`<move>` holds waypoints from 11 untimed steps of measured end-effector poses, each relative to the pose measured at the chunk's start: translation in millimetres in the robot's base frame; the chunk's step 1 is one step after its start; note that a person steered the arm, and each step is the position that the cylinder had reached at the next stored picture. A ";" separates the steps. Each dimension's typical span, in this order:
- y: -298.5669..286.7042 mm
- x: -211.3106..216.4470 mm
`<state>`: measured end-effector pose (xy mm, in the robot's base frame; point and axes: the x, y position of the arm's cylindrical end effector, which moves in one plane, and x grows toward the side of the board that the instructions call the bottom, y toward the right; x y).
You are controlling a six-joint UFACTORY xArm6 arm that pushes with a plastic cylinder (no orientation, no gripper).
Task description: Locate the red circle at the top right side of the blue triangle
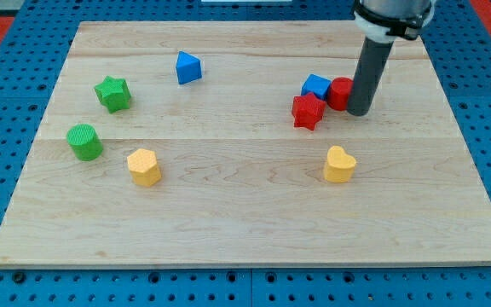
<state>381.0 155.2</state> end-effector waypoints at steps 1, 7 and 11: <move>-8.3 -45.6; -136.7 -99.0; -0.4 -100.1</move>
<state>280.9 154.9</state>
